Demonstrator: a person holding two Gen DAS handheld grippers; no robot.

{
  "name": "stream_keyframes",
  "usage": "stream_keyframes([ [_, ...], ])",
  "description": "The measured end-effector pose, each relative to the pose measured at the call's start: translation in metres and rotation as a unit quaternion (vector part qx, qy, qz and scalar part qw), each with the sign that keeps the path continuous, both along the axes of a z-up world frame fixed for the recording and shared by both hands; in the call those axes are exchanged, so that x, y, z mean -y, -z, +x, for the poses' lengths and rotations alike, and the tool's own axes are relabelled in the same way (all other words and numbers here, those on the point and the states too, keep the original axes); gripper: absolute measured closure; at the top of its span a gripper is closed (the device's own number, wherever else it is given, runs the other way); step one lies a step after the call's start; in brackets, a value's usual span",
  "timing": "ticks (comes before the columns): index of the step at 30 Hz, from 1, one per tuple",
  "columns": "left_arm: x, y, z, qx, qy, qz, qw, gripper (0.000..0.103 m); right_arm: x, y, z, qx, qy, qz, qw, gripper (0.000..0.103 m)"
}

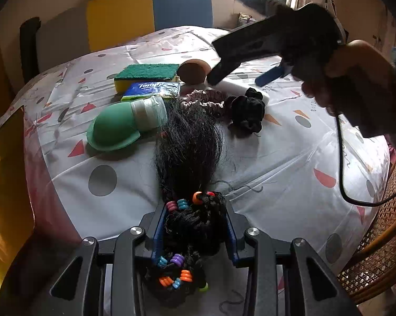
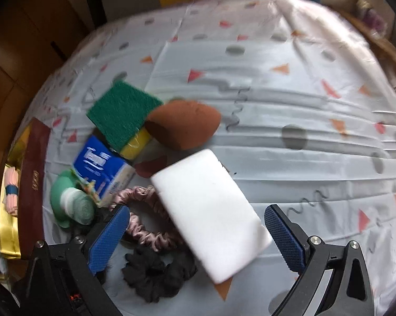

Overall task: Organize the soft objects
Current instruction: 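Grasp the black beaded hair bundle with the left tool while the right tool approaches, then drop the hair bundle into the tray while the right tool grasps the white foam block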

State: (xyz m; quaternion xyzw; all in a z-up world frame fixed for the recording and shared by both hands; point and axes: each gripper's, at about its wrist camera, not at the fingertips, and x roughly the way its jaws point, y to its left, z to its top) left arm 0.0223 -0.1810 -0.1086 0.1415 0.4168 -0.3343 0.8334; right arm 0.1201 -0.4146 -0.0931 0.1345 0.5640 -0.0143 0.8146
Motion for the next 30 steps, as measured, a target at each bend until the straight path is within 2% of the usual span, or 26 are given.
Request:
stream_keyframes([
  [1, 0.0, 0.0, 0.001, -0.001, 0.0, -0.001, 1.0, 0.066, 0.002, 0.003, 0.002, -0.006, 0.003, -0.008, 1.0, 0.025],
  [2, -0.001, 0.0, 0.001, -0.003, -0.001, -0.004, 1.0, 0.066, 0.004, 0.004, 0.002, -0.008, 0.006, -0.009, 1.0, 0.035],
  [5, -0.002, 0.0, 0.003, -0.006, -0.001, -0.008, 0.9999, 0.066, 0.017, -0.003, -0.008, 0.014, 0.036, -0.008, 0.999, 0.038],
  [7, -0.002, 0.001, 0.003, -0.006, -0.003, -0.011, 0.9999, 0.066, 0.028, -0.009, -0.019, 0.028, 0.065, -0.03, 0.997, 0.038],
  [8, -0.002, 0.001, 0.003, -0.006, -0.004, -0.012, 0.9999, 0.066, 0.033, -0.01, -0.026, 0.025, 0.079, -0.059, 0.995, 0.038],
  [10, -0.003, 0.002, 0.003, -0.005, -0.006, -0.014, 0.9999, 0.066, 0.036, -0.007, -0.034, 0.018, 0.089, -0.106, 0.99, 0.035],
  [11, -0.003, 0.002, 0.002, -0.005, -0.006, -0.014, 0.9999, 0.066, 0.039, -0.002, -0.037, 0.011, 0.089, -0.109, 0.99, 0.031],
  [14, -0.004, 0.001, 0.002, -0.004, -0.007, -0.013, 0.9999, 0.066, 0.044, 0.017, -0.044, -0.004, 0.094, -0.097, 0.991, 0.025],
  [21, -0.003, 0.001, 0.0, 0.0, -0.01, -0.009, 0.9999, 0.066, 0.051, 0.022, -0.041, 0.005, 0.104, -0.067, 0.992, 0.012],
  [26, 0.0, 0.0, -0.001, 0.002, -0.007, 0.0, 1.0, 0.066, 0.049, 0.022, -0.037, 0.003, 0.102, -0.063, 0.993, 0.012],
  [30, 0.002, 0.0, 0.0, 0.001, -0.006, 0.006, 1.0, 0.066, 0.055, 0.019, -0.038, 0.007, 0.11, -0.038, 0.993, 0.011],
])
